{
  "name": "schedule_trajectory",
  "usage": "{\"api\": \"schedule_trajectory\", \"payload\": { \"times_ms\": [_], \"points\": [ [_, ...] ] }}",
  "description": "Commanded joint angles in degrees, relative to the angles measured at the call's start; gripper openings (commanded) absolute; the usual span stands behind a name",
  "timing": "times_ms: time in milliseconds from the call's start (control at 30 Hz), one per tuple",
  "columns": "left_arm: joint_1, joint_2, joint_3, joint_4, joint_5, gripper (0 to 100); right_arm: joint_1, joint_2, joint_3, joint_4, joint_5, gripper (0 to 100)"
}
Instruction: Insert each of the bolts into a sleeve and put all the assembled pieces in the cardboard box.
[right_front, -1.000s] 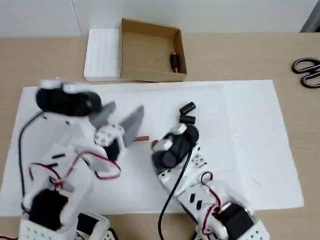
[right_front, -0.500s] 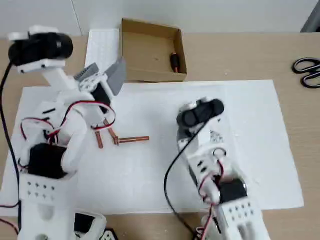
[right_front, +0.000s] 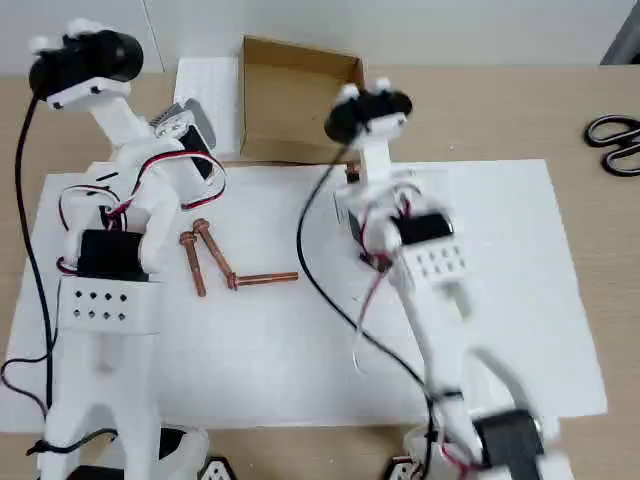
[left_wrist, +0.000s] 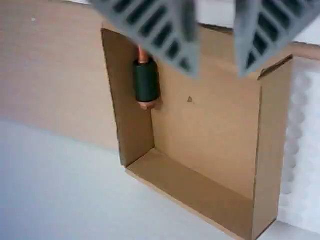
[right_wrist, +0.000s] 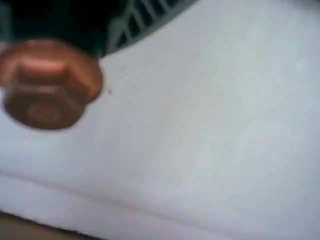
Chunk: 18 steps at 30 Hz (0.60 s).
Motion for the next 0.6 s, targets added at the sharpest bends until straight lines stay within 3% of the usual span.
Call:
{"api": "schedule_trajectory", "payload": {
  "times_ms": [0, 567],
  "points": [
    [-0.5, 0.1, -2.7, -1.5, 0.1, 1, 0.5, 8.8, -17.9, 3.2, -0.1, 0.4],
    [-0.1, 0.1, -2.3, 2.2, 0.1, 1, -2.2, 48.2, -69.1, 3.4, 0.2, 0.4]
  ]
}}
